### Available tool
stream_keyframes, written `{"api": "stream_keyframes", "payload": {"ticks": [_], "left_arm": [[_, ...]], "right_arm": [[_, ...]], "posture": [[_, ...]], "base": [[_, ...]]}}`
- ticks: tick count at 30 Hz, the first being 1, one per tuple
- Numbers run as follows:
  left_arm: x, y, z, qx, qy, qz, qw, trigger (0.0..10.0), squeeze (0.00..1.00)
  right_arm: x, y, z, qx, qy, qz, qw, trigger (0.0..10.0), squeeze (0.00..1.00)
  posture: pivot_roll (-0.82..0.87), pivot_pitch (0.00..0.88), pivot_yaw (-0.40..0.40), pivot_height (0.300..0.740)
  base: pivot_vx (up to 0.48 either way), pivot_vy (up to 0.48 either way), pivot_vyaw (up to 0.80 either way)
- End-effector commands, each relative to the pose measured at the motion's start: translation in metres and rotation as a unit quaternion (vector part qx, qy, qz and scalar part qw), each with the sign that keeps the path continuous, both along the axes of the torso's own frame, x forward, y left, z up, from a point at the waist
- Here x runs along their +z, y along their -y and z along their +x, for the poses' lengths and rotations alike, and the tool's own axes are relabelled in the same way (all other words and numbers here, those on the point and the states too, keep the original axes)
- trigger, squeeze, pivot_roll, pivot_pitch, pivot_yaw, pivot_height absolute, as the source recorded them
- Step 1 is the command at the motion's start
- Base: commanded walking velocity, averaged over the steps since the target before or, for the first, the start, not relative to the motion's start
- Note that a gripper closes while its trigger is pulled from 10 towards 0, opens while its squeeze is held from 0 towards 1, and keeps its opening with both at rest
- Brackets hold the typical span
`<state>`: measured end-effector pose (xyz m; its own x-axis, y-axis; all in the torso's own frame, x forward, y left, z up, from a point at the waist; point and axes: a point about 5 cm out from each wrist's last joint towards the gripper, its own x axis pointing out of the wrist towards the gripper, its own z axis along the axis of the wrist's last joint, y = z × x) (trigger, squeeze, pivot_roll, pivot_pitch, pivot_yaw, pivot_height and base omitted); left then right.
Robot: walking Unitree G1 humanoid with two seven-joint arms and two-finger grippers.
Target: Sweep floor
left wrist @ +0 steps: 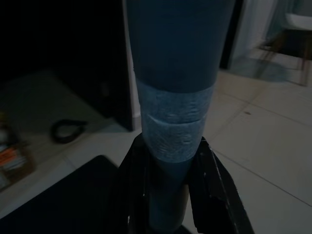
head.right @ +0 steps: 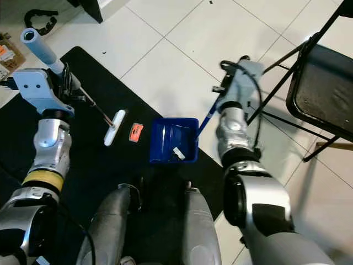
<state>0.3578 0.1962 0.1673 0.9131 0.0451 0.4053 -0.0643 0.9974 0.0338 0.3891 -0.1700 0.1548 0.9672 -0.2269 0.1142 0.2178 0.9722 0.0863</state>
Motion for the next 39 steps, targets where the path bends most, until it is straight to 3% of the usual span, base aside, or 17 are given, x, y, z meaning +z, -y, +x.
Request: {"api": "stream_keyframes", "payload": {"ticks": [1,9,13,18,19,20,21,23,26,28,31,33,35,37,39], "left_arm": [[-0.005,0.003,-0.002,-0.003,-0.005,-0.012,1.000,10.0,0.00],[-0.013,0.014,-0.004,-0.007,-0.014,-0.020,1.000,10.0,0.00],[-0.022,0.018,-0.006,0.002,-0.036,-0.015,0.999,10.0,0.00],[-0.040,0.041,-0.011,-0.004,-0.078,-0.019,0.997,10.0,0.00],[-0.044,0.061,-0.012,-0.031,-0.092,-0.031,0.995,10.0,0.00],[-0.044,0.061,-0.012,-0.031,-0.092,-0.031,0.995,10.0,0.00],[-0.044,0.081,-0.013,-0.057,-0.098,-0.045,0.993,10.0,0.00],[-0.043,0.089,-0.014,-0.067,-0.099,-0.052,0.992,10.0,0.00],[-0.029,0.130,-0.016,-0.107,-0.093,-0.110,0.984,10.0,0.00],[-0.011,0.148,-0.016,-0.126,-0.079,-0.158,0.976,10.0,0.00],[-0.001,0.151,-0.014,-0.127,-0.074,-0.182,0.972,10.0,0.00],[0.014,0.139,-0.006,-0.118,-0.063,-0.189,0.973,10.0,0.00],[0.015,0.137,-0.005,-0.117,-0.064,-0.188,0.973,10.0,0.00],[0.018,0.132,-0.004,-0.124,-0.064,-0.182,0.973,10.0,0.00],[0.024,0.118,-0.001,-0.140,-0.060,-0.144,0.978,10.0,0.00]], "right_arm": [[-0.015,-0.003,-0.006,-0.015,-0.026,-0.006,1.000,10.0,0.00],[-0.034,-0.037,-0.020,-0.018,-0.018,-0.009,1.000,10.0,0.00],[-0.039,-0.038,-0.023,-0.023,-0.025,-0.016,0.999,10.0,0.00],[-0.042,-0.035,-0.024,-0.027,-0.030,-0.025,0.999,10.0,0.00],[-0.042,-0.030,-0.024,-0.036,-0.032,-0.027,0.998,10.0,0.00],[-0.042,-0.030,-0.024,-0.036,-0.032,-0.027,0.998,10.0,0.00],[-0.042,-0.024,-0.024,-0.044,-0.033,-0.029,0.998,10.0,0.00],[-0.041,-0.022,-0.023,-0.046,-0.034,-0.030,0.998,10.0,0.00],[-0.039,-0.013,-0.022,-0.054,-0.034,-0.037,0.997,10.0,0.00],[-0.038,-0.008,-0.021,-0.060,-0.033,-0.040,0.997,10.0,0.00],[-0.037,-0.005,-0.021,-0.064,-0.033,-0.041,0.997,10.0,0.00],[-0.036,0.001,-0.021,-0.071,-0.033,-0.041,0.996,10.0,0.00],[-0.036,0.001,-0.021,-0.071,-0.033,-0.041,0.996,10.0,0.00],[-0.036,0.002,-0.021,-0.073,-0.033,-0.041,0.996,10.0,0.00],[-0.036,0.003,-0.021,-0.076,-0.035,-0.041,0.996,10.0,0.00]], "posture": [[0.08,0.456,-0.048,0.740],[0.07,0.453,-0.044,0.740],[0.07,0.462,-0.043,0.740],[0.07,0.466,-0.047,0.740],[0.07,0.468,-0.048,0.740],[0.07,0.468,-0.048,0.740],[0.07,0.468,-0.050,0.740],[0.07,0.468,-0.050,0.740],[0.07,0.466,-0.052,0.740],[0.07,0.469,-0.050,0.740],[0.07,0.469,-0.048,0.740],[0.07,0.469,-0.043,0.740],[0.07,0.469,-0.043,0.740],[0.07,0.467,-0.040,0.740],[0.08,0.463,-0.039,0.740]], "base": [[0.000,0.000,0.00],[0.000,0.000,0.00],[0.000,0.000,0.00],[0.000,0.000,0.00],[0.000,0.000,0.00],[0.000,0.000,0.00],[0.000,0.000,0.00],[0.000,0.000,0.00],[0.000,0.000,0.00],[0.000,0.000,0.00],[0.000,0.000,0.00],[0.000,0.000,0.00],[0.000,0.000,0.00],[0.000,0.000,0.00],[0.000,0.000,0.00]]}}
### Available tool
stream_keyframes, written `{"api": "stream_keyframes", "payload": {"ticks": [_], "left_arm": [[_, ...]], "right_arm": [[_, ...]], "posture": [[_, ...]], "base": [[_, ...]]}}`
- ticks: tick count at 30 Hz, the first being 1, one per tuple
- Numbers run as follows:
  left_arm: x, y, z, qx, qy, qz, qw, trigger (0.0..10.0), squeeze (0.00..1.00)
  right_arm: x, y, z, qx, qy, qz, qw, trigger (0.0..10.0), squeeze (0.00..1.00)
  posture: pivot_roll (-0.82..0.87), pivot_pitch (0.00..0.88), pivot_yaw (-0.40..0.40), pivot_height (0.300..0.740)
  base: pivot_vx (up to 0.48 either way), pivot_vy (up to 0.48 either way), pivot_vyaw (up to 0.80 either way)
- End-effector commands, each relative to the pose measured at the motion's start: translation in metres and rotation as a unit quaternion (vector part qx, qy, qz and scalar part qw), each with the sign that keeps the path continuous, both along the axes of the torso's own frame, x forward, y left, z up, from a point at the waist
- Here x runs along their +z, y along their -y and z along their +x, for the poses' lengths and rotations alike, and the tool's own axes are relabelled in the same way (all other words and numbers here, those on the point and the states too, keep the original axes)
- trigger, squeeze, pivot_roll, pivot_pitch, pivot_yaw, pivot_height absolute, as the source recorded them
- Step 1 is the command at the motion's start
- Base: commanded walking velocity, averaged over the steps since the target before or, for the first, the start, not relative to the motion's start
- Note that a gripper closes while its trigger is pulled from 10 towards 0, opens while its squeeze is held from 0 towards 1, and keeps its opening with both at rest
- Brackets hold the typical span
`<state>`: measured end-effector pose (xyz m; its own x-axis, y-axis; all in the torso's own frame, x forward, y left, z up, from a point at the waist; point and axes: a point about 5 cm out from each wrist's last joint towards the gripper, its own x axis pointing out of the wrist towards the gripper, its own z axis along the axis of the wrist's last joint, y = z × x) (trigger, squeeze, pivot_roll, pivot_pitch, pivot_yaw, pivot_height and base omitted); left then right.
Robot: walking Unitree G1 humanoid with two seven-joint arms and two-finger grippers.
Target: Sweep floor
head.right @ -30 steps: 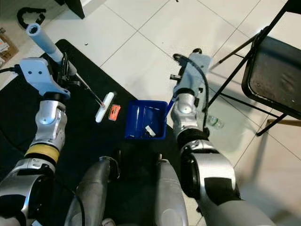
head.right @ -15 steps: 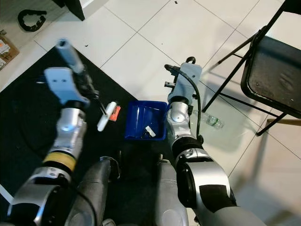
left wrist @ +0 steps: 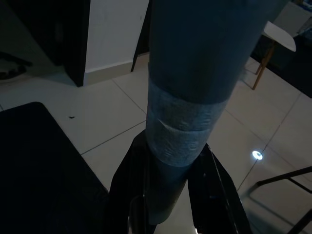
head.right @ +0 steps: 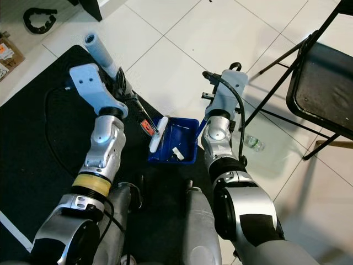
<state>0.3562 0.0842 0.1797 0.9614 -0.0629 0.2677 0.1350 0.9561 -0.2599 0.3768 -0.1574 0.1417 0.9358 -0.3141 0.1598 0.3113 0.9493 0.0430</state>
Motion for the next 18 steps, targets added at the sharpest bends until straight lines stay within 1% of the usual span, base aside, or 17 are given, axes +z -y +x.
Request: {"api": "stream_keyframes", "payload": {"ticks": [1,2,3,4,5,7,10,11,12,13,14,15,17,18], "left_arm": [[0.012,0.006,0.000,-0.030,0.018,-0.003,0.999,10.0,0.00],[0.016,-0.004,0.001,-0.045,0.032,0.039,0.998,10.0,0.00],[0.016,-0.004,0.001,-0.045,0.032,0.039,0.998,10.0,0.00],[0.021,-0.017,0.002,-0.049,0.043,0.073,0.995,10.0,0.00],[0.033,-0.046,0.006,-0.028,0.061,0.111,0.992,10.0,0.00],[0.033,-0.046,0.006,-0.028,0.061,0.111,0.992,10.0,0.00],[0.048,-0.075,0.010,0.003,0.073,0.125,0.989,10.0,0.00],[0.052,-0.081,0.011,0.009,0.075,0.127,0.989,10.0,0.00],[0.052,-0.081,0.011,0.009,0.075,0.127,0.989,10.0,0.00],[0.055,-0.084,0.012,0.012,0.076,0.128,0.989,10.0,0.00],[0.058,-0.090,0.013,0.024,0.082,0.147,0.985,10.0,0.00],[0.058,-0.090,0.013,0.024,0.082,0.147,0.985,10.0,0.00],[0.060,-0.101,0.015,0.065,0.100,0.176,0.977,10.0,0.00],[0.060,-0.101,0.015,0.065,0.100,0.176,0.977,10.0,0.00]], "right_arm": [[-0.023,0.016,-0.009,-0.028,-0.051,-0.011,0.998,10.0,0.00],[-0.023,0.016,-0.009,-0.028,-0.052,-0.011,0.998,10.0,0.00],[-0.023,0.016,-0.009,-0.028,-0.052,-0.011,0.998,10.0,0.00],[-0.023,0.016,-0.009,-0.028,-0.052,-0.011,0.998,10.0,0.00],[-0.023,0.016,-0.009,-0.028,-0.053,-0.011,0.998,10.0,0.00],[-0.023,0.016,-0.009,-0.028,-0.053,-0.011,0.998,10.0,0.00],[-0.023,0.015,-0.008,-0.026,-0.053,-0.011,0.998,10.0,0.00],[-0.023,0.015,-0.008,-0.025,-0.053,-0.011,0.998,10.0,0.00],[-0.023,0.015,-0.008,-0.025,-0.053,-0.011,0.998,10.0,0.00],[-0.023,0.015,-0.008,-0.025,-0.054,-0.011,0.998,10.0,0.00],[-0.023,0.015,-0.008,-0.024,-0.054,-0.011,0.998,10.0,0.00],[-0.023,0.015,-0.008,-0.024,-0.054,-0.011,0.998,10.0,0.00],[-0.023,0.015,-0.008,-0.023,-0.054,-0.012,0.998,10.0,0.00],[-0.023,0.015,-0.008,-0.023,-0.054,-0.012,0.998,10.0,0.00]], "posture": [[0.08,0.463,-0.039,0.740],[0.08,0.459,-0.040,0.740],[0.08,0.459,-0.040,0.740],[0.08,0.455,-0.037,0.740],[0.08,0.455,-0.039,0.740],[0.08,0.455,-0.039,0.740],[0.08,0.458,-0.044,0.740],[0.08,0.458,-0.044,0.740],[0.08,0.458,-0.044,0.740],[0.08,0.458,-0.044,0.740],[0.08,0.457,-0.045,0.740],[0.08,0.457,-0.045,0.740],[0.08,0.458,-0.047,0.740],[0.08,0.458,-0.047,0.740]], "base": [[0.000,0.000,0.00],[0.000,0.000,0.00],[0.000,0.000,0.00],[0.000,0.000,0.00],[0.000,0.000,0.00],[0.000,0.000,0.00],[0.000,0.000,0.00],[0.000,0.000,0.00],[0.000,0.000,0.00],[0.000,0.000,0.00],[0.000,0.000,0.00],[0.000,0.000,0.00],[0.000,0.000,0.00],[0.000,0.000,0.00]]}}
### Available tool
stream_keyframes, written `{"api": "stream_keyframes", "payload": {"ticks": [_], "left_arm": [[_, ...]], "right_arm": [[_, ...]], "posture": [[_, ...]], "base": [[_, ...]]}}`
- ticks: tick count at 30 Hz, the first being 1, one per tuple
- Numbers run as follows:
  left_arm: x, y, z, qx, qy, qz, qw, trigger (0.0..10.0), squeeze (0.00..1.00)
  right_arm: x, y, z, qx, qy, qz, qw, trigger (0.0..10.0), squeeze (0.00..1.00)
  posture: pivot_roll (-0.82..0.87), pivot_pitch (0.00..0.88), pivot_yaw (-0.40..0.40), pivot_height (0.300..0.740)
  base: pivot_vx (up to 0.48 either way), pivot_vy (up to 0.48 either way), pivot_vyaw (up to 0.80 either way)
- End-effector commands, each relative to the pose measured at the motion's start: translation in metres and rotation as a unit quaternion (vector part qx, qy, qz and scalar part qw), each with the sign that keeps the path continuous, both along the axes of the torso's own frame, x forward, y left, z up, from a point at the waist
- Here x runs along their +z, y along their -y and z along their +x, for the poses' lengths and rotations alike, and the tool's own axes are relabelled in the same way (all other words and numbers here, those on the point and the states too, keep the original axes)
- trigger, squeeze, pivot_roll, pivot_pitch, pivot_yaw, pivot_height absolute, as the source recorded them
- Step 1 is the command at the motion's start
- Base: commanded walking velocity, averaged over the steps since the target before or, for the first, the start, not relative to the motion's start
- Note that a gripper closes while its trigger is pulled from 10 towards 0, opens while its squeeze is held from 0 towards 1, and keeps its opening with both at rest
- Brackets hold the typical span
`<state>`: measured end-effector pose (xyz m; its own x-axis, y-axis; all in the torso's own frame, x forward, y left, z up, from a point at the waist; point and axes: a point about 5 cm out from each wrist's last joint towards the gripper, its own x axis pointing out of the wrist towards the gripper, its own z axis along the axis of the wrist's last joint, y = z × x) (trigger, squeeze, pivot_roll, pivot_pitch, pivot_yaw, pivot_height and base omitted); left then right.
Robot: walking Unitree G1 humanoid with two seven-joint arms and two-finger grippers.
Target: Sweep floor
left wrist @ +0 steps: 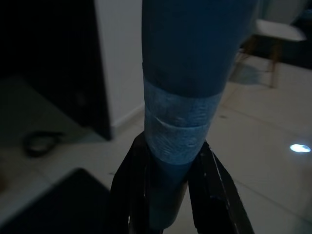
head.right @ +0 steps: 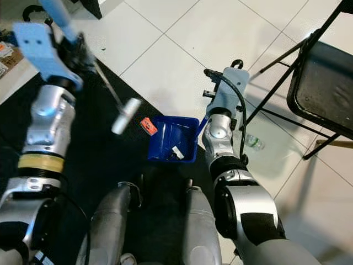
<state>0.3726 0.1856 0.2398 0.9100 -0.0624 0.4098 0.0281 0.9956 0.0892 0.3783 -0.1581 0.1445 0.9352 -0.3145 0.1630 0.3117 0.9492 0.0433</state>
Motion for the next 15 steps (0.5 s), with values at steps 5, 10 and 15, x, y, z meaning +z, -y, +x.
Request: {"api": "stream_keyframes", "payload": {"ticks": [5,10,15], "left_arm": [[-0.010,0.003,-0.001,0.010,0.023,0.019,1.000,10.0,0.00],[-0.067,0.052,-0.007,-0.058,-0.021,0.079,0.995,10.0,0.00],[-0.095,0.080,-0.013,-0.087,-0.065,0.094,0.990,10.0,0.00]], "right_arm": [[-0.025,0.014,-0.009,-0.021,-0.055,-0.013,0.998,10.0,0.00],[-0.024,0.016,-0.010,-0.019,-0.046,-0.024,0.998,10.0,0.00],[-0.025,0.018,-0.012,-0.022,-0.043,-0.029,0.998,10.0,0.00]], "posture": [[0.07,0.466,-0.051,0.740],[0.03,0.498,-0.046,0.740],[0.02,0.508,-0.042,0.740]], "base": [[0.000,0.000,0.00],[0.000,0.000,0.00],[0.000,0.000,0.00]]}}
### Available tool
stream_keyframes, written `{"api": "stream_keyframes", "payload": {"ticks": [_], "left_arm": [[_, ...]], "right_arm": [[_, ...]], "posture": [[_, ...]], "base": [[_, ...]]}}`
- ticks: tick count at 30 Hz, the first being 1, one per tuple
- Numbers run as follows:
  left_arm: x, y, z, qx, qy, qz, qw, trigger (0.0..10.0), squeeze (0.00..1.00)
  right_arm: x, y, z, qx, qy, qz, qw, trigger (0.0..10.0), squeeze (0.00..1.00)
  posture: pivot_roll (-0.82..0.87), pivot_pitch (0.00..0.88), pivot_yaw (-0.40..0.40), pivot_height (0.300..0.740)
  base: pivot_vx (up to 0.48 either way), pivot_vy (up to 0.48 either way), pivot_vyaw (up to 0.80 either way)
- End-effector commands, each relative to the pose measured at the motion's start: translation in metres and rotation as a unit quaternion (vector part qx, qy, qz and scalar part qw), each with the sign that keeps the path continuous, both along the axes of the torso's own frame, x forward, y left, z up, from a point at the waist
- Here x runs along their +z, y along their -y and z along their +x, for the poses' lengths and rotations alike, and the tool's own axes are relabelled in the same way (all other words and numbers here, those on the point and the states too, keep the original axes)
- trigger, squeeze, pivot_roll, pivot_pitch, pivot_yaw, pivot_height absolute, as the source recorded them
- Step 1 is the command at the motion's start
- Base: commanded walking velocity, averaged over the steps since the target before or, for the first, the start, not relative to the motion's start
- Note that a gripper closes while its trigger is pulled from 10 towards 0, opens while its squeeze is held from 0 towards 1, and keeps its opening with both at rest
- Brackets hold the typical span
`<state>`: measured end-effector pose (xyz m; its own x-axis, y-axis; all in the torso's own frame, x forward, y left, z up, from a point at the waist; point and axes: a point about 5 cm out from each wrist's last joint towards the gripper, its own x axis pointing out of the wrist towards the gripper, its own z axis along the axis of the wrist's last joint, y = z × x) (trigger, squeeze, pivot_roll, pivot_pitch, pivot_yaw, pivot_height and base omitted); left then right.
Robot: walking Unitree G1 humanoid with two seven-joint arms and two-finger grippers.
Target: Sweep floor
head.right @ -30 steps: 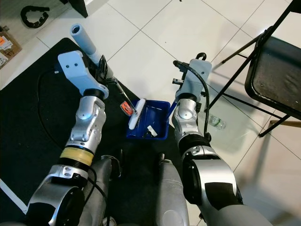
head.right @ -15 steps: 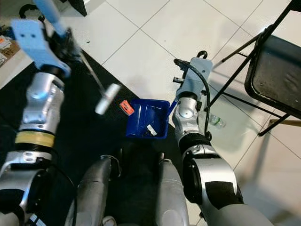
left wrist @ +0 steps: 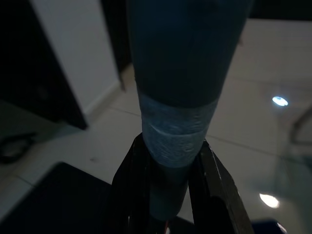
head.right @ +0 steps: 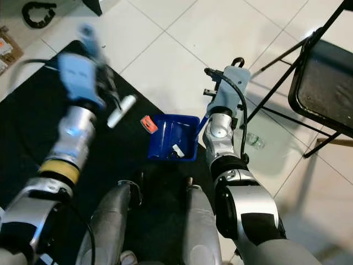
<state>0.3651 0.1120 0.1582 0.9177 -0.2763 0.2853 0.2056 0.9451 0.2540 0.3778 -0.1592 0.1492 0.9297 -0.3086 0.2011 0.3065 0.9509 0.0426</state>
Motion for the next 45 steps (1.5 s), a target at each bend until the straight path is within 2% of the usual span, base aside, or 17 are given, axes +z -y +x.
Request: {"api": "stream_keyframes", "payload": {"ticks": [1,6,7,8,10,12,14,17,23,27,32,33,35,36,37,38,45], "left_arm": [[-0.018,0.013,-0.007,-0.011,-0.022,0.003,1.000,10.0,0.00],[-0.025,0.028,-0.010,-0.030,-0.043,-0.021,0.998,10.0,0.00],[-0.021,0.050,-0.011,-0.043,-0.062,-0.112,0.991,10.0,0.00],[-0.021,0.050,-0.011,-0.043,-0.062,-0.112,0.991,10.0,0.00],[-0.010,0.066,-0.013,-0.053,-0.068,-0.185,0.979,10.0,0.00],[-0.010,0.066,-0.013,-0.053,-0.068,-0.185,0.979,10.0,0.00],[0.010,0.088,-0.017,-0.077,-0.068,-0.268,0.958,10.0,0.00],[0.031,0.106,-0.027,-0.112,-0.069,-0.332,0.934,10.0,0.00],[0.044,0.111,-0.034,-0.140,-0.067,-0.349,0.924,10.0,0.00],[0.066,0.088,-0.029,-0.176,-0.054,-0.314,0.931,10.0,0.00],[0.086,0.018,-0.008,-0.080,-0.008,-0.193,0.978,10.0,0.00],[0.086,0.018,-0.008,-0.080,-0.008,-0.193,0.978,10.0,0.00],[0.093,-0.023,0.001,-0.008,-0.003,-0.170,0.985,10.0,0.00],[0.093,-0.023,0.001,-0.008,-0.003,-0.170,0.985,10.0,0.00],[0.097,-0.060,0.004,0.057,-0.004,-0.159,0.986,10.0,0.00],[0.096,-0.073,0.005,0.074,-0.003,-0.153,0.986,10.0,0.00],[0.075,-0.116,-0.006,0.137,0.013,-0.080,0.987,10.0,0.00]], "right_arm": [[-0.031,0.017,-0.012,-0.026,-0.061,-0.023,0.998,10.0,0.00],[-0.033,0.019,-0.013,-0.027,-0.063,-0.024,0.997,10.0,0.00],[-0.035,0.022,-0.015,-0.033,-0.066,-0.022,0.997,10.0,0.00],[-0.035,0.022,-0.015,-0.033,-0.066,-0.022,0.997,10.0,0.00],[-0.036,0.024,-0.015,-0.038,-0.068,-0.018,0.997,10.0,0.00],[-0.036,0.024,-0.015,-0.038,-0.068,-0.018,0.997,10.0,0.00],[-0.037,0.025,-0.016,-0.041,-0.071,-0.014,0.997,10.0,0.00],[-0.036,0.025,-0.015,-0.042,-0.073,-0.010,0.996,10.0,0.00],[-0.034,0.025,-0.013,-0.042,-0.073,-0.008,0.996,10.0,0.00],[-0.030,0.026,-0.011,-0.041,-0.071,-0.008,0.997,10.0,0.00],[-0.027,0.032,-0.009,-0.049,-0.068,0.011,0.996,10.0,0.00],[-0.027,0.032,-0.009,-0.049,-0.068,0.011,0.996,10.0,0.00],[-0.026,0.038,-0.009,-0.059,-0.067,0.033,0.995,10.0,0.00],[-0.026,0.038,-0.009,-0.059,-0.067,0.033,0.995,10.0,0.00],[-0.024,0.044,-0.009,-0.067,-0.063,0.051,0.994,10.0,0.00],[-0.024,0.046,-0.009,-0.069,-0.062,0.059,0.994,10.0,0.00],[-0.023,0.049,-0.009,-0.055,-0.046,0.102,0.992,10.0,0.00]], "posture": [[0.03,0.510,-0.041,0.740],[0.03,0.508,-0.037,0.740],[0.03,0.505,-0.033,0.740],[0.03,0.505,-0.033,0.740],[0.04,0.503,-0.032,0.740],[0.04,0.503,-0.032,0.740],[0.04,0.493,-0.033,0.740],[0.05,0.483,-0.036,0.740],[0.05,0.470,-0.039,0.740],[0.06,0.428,-0.043,0.740],[0.08,0.360,-0.034,0.740],[0.08,0.360,-0.034,0.740],[0.09,0.315,-0.034,0.740],[0.09,0.315,-0.034,0.740],[0.09,0.293,-0.033,0.740],[0.09,0.255,-0.030,0.740],[0.09,0.189,-0.028,0.740]], "base": [[0.000,0.000,0.00],[0.000,0.000,0.00],[0.000,0.000,0.00],[0.000,0.000,0.00],[0.000,0.000,0.00],[0.000,0.000,0.00],[0.000,0.000,0.00],[0.000,0.000,0.00],[0.000,0.000,0.00],[0.000,0.000,0.00],[0.000,0.000,0.00],[0.000,0.000,0.00],[0.000,0.000,0.00],[0.000,0.000,0.00],[0.000,0.000,0.00],[0.000,0.000,0.00],[0.000,0.000,0.00]]}}
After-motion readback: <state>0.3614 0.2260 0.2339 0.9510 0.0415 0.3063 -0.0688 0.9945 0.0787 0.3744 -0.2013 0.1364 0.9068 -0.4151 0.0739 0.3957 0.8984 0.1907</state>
